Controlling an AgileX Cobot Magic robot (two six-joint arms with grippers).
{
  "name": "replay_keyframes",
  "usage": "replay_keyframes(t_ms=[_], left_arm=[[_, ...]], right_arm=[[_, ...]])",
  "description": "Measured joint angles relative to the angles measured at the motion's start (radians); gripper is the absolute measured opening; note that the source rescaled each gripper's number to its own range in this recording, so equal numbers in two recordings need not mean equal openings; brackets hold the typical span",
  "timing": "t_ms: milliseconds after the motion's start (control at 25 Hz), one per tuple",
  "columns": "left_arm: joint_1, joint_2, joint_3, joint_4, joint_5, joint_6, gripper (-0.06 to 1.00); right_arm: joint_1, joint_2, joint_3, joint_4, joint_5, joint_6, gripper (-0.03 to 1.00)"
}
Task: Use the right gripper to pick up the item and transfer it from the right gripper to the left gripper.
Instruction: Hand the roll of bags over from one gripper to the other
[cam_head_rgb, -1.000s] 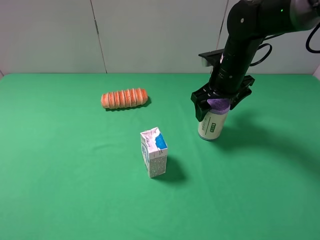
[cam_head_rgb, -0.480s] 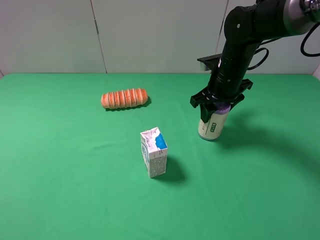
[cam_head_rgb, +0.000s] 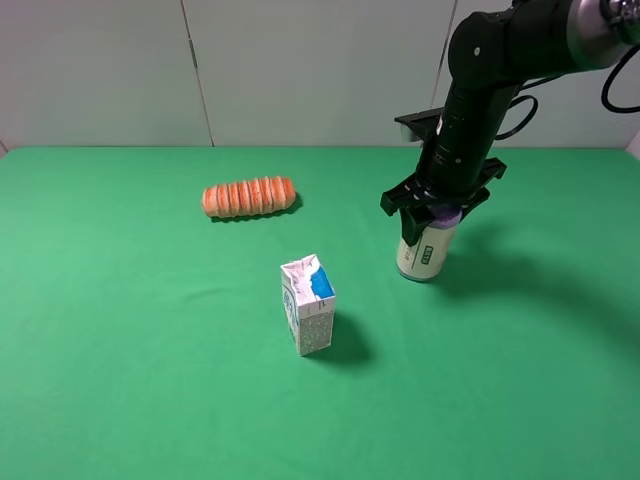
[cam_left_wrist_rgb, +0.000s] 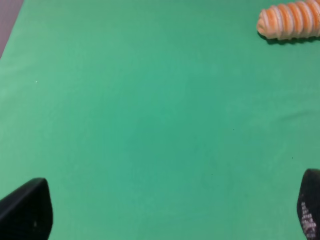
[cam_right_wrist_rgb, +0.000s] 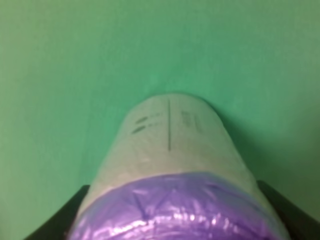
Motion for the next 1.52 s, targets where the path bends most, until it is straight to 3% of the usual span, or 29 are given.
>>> replay_keyframes(t_ms=[400, 960, 1520], left_arm=[[0.000, 0.000, 0.000, 0.000, 0.000, 0.000, 0.93], [0.000, 0.000, 0.000, 0.000, 0.000, 0.000, 0.93], [0.000, 0.000, 0.000, 0.000, 0.000, 0.000, 0.93]], right_arm=[[0.000, -0.137, -0.183, 0.020, 0.193, 0.000, 0.05], [0.000, -0.252, -0.218, 0.205, 0.243, 0.000, 0.05], [0.000, -0.252, -0.124, 0.259, 0.242, -0.023, 0.05]])
